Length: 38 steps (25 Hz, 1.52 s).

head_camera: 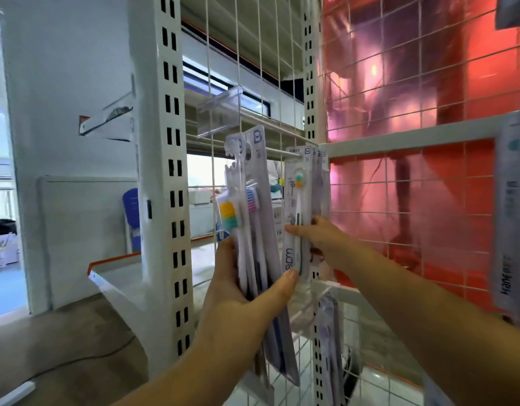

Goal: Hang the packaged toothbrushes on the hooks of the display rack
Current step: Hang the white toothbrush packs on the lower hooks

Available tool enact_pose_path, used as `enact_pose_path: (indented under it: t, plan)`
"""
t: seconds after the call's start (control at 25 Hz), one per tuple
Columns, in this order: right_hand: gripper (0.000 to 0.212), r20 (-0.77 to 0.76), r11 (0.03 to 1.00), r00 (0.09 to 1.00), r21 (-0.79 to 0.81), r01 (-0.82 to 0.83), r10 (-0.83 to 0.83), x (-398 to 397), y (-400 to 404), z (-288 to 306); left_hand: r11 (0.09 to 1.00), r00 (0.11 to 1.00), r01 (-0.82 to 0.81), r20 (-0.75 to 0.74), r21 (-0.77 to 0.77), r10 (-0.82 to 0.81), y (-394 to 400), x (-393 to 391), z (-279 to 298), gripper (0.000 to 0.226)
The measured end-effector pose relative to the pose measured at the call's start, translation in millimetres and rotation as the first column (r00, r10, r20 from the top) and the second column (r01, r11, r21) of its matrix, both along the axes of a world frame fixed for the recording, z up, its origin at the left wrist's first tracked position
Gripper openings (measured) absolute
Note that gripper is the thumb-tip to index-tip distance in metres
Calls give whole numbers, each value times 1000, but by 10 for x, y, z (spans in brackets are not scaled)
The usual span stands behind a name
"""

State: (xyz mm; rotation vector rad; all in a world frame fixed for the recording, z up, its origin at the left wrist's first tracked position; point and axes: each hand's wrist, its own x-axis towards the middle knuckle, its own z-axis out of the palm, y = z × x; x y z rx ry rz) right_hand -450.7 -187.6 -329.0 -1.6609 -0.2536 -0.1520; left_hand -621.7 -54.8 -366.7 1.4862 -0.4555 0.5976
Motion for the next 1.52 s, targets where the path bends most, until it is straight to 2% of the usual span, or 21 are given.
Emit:
enact_pose_path:
  t: [0.08,0.28,0.44,0.56,0.72,0.8,0.88,0.96,1.08,1.24,1.36,1.52]
  plan:
    - [47,13,998,999,60,-31,30,-24,46,-15,1000,1000,-19,-22,-15,18,21,34,-2,41]
    - [43,93,986,996,167,-3,-12,-166,86,-12,999,999,-26,-23,20,27,45,73,38,38]
    - [26,147,967,988,253,11,-49,-383,92,-68,997,999,36,-33,72,-33,102,126,88,35]
    - [28,167,927,981,373,30,-99,-589,110,-9,990,993,114,-32,88,-111,152,169,146,41]
    - [29,152,932,969,335,136,-196,-937,-11,48,959,971,240,-34,148,-237,141,139,235,36]
    - [26,135,926,953,306,219,-270,-1120,-50,28,935,948,317,-42,160,-315,101,118,270,40]
    - [34,114,908,925,264,325,-364,-1365,-104,-3,906,920,391,-58,165,-387,12,41,303,49]
    - [36,126,881,884,220,418,-451,-1666,-220,-7,862,877,480,-84,160,-473,-107,-58,326,51]
    - [33,172,868,853,160,470,-493,-2144,-404,-18,779,796,606,-114,161,-595,-282,-174,291,46]
    - [26,161,755,741,232,613,-652,-2555,-560,-205,700,720,692,-237,177,-652,-534,-388,175,47]
    - [28,196,740,718,282,611,-668,-2695,-498,-397,732,738,667,-266,140,-621,-633,-454,21,51]
    - [25,272,789,747,325,522,-606,-2735,-375,-459,808,784,587,-281,49,-553,-696,-472,-90,56]
